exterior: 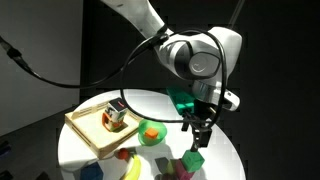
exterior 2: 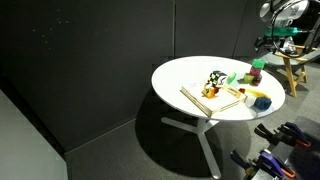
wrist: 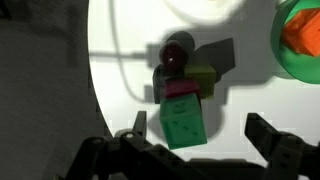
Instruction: Pick up the lime green block and put it on the blue block
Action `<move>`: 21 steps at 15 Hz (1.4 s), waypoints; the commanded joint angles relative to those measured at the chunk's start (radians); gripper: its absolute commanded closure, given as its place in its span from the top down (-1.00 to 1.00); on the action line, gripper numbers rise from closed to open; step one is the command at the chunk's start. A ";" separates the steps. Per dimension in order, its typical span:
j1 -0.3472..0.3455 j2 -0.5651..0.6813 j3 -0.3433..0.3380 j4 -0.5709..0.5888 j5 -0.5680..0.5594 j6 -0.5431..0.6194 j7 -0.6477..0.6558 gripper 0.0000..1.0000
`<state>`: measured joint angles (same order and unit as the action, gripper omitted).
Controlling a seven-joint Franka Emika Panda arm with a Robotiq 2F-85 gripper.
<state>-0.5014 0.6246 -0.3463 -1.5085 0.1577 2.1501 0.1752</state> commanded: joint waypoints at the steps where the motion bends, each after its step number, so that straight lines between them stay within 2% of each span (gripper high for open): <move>1: -0.023 0.044 0.017 0.071 0.010 -0.025 0.000 1.00; 21: -0.048 0.150 0.015 0.159 0.003 -0.023 0.007 1.00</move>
<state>-0.5263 0.7506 -0.3453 -1.3993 0.1577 2.1502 0.1758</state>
